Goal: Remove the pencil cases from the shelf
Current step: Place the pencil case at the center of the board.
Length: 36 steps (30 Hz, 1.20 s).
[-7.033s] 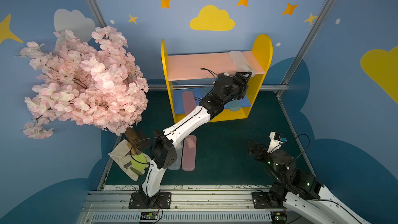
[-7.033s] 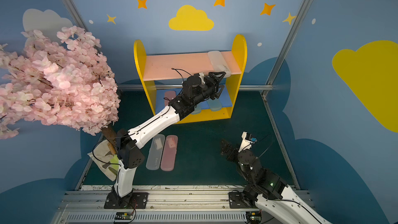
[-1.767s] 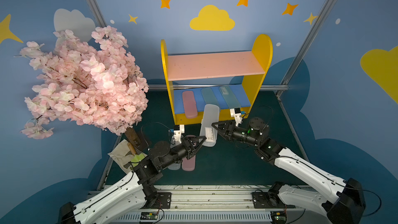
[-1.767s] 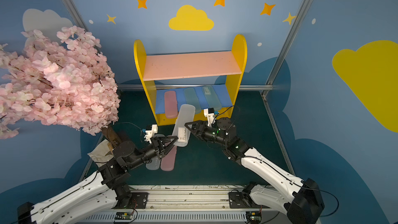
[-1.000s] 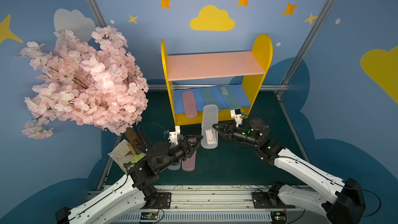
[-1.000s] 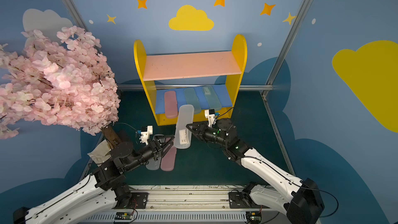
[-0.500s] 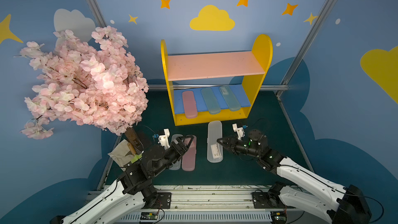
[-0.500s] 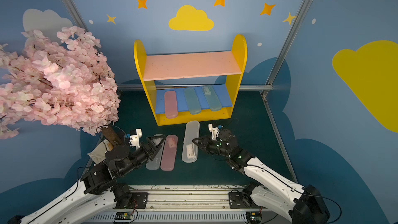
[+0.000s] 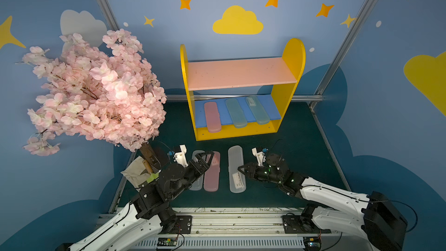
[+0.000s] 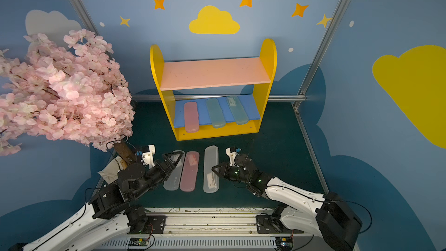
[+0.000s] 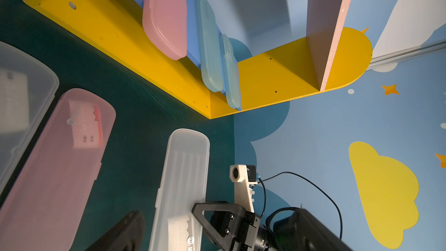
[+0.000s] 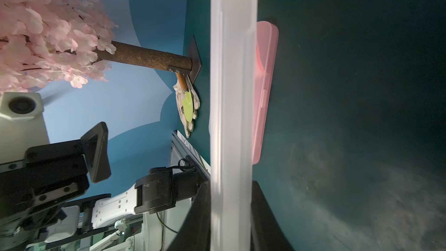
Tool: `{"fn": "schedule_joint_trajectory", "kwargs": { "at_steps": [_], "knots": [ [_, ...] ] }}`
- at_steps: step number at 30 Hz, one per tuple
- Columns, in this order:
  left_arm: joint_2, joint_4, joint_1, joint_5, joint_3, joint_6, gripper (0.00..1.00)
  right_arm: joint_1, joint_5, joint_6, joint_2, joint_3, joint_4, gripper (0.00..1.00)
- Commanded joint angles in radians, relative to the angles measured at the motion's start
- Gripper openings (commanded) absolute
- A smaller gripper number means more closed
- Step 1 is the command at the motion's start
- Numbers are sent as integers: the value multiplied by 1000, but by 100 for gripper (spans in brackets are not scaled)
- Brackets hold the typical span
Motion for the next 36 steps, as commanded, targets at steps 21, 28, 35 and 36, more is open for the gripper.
{"fn": "schedule_joint_trajectory", "kwargs": {
  "at_steps": [21,28,35,36],
  "knots": [
    [-56,-40,2,-52,-36,-4,100,59,95,94,375,39,376,9],
    [-68,-45,2,-57,-42,-9,100,59,74,109,435,64,390,10],
    [-78,-48,2,-64,-50,-18,100,55,78,134,466,64,389,11],
    [-80,-48,3,-66,-51,-18,100,53,76,133,469,64,390,11]
  ]
}}
